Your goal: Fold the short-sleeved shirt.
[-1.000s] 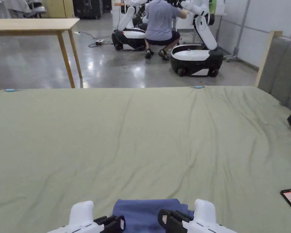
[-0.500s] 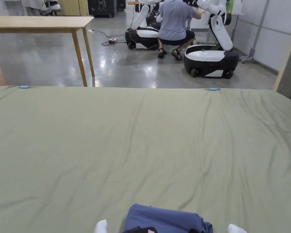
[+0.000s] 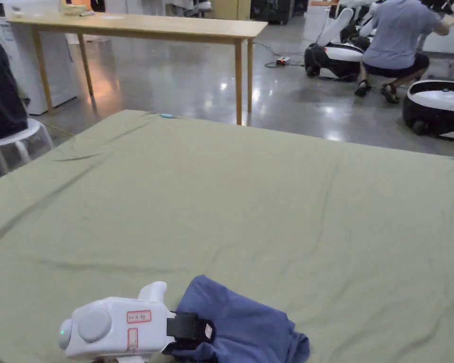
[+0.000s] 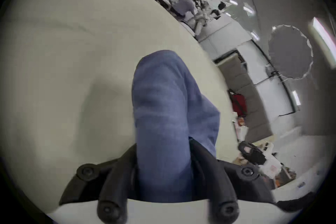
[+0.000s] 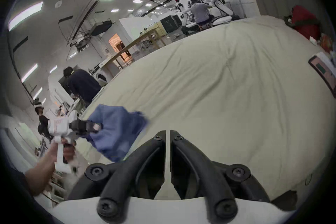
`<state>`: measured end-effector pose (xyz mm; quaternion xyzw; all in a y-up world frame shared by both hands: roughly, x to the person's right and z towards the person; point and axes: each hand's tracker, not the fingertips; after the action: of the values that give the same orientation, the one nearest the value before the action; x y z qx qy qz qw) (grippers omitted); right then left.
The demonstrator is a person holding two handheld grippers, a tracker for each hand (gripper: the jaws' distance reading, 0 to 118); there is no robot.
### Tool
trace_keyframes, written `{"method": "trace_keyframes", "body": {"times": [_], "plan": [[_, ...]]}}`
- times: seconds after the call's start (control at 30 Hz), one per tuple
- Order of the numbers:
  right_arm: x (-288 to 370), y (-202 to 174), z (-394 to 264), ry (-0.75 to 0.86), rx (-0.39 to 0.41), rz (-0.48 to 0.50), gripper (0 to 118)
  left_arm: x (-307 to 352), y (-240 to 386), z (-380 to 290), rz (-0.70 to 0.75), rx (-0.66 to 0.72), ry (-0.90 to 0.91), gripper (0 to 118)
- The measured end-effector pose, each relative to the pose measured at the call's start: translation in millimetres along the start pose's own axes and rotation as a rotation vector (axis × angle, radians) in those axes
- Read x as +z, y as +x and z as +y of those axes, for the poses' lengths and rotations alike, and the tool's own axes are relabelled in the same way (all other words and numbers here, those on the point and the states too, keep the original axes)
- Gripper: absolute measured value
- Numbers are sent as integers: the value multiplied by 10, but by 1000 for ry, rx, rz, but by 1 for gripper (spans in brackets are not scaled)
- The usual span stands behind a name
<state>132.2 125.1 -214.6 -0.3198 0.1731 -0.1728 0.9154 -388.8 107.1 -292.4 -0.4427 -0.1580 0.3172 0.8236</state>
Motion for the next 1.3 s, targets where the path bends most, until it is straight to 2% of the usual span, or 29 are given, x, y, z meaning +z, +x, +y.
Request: {"method": "trace_keyframes", "body": {"times": [0.1, 0.2, 0.27, 0.4, 0.43, 0.47, 0.5, 0.53, 0.57, 0.63, 0.73, 0.77, 0.8, 0.83, 0.9, 1.0, 1.17, 1.3], "plan": [[-29, -178, -113, -8, 2, 21, 6, 525, -622, 395, 91, 21, 28, 19], [-77, -369, -193, -9, 13, 30, 6, 908, -1030, 758, 261, -85, 40, 19], [-117, -482, -232, -13, 28, 29, 6, 1074, -1264, 951, 342, -54, 59, 19], [-133, -609, -247, -22, 33, 46, 6, 1160, -1469, 996, 277, -6, 75, 19], [-129, -612, -235, -24, 35, 51, 6, 1149, -1472, 977, 270, -8, 74, 22], [-127, -623, -228, -24, 38, 52, 6, 1154, -1456, 975, 285, -23, 79, 37], [-123, -631, -221, -24, 41, 49, 6, 1195, -1430, 949, 346, -58, 93, 78], [-112, -633, -211, -25, 48, 45, 6, 1276, -1398, 940, 406, -128, 123, 105], [-98, -623, -202, -23, 53, 42, 6, 1384, -1351, 924, 455, -189, 156, 110], [-59, -631, -192, -22, 73, 36, 6, 1658, -1176, 901, 553, -236, 264, 109], [36, -641, -161, -2, 107, 19, 6, 1925, -860, 826, 610, -286, 354, 105], [74, -644, -139, 19, 123, 0, 6, 1954, -727, 787, 651, -299, 362, 88], [110, -645, -111, 41, 142, -27, 6, 1954, -609, 749, 674, -305, 359, 38], [152, -627, -77, 54, 165, -61, 6, 1913, -449, 680, 686, -337, 370, 3], [242, -615, 12, 80, 206, -113, 6, 1750, -125, 522, 756, -456, 411, 4], [468, -561, 294, 161, 270, -168, 6, 1550, 537, 272, 624, -521, 525, 4], [1057, -577, 1098, 418, 374, -242, 6, 1282, 1874, -81, 467, -694, 821, 3], [1319, -603, 1544, 544, 439, -271, 6, 1153, 2743, -185, 355, -751, 923, 3]]}}
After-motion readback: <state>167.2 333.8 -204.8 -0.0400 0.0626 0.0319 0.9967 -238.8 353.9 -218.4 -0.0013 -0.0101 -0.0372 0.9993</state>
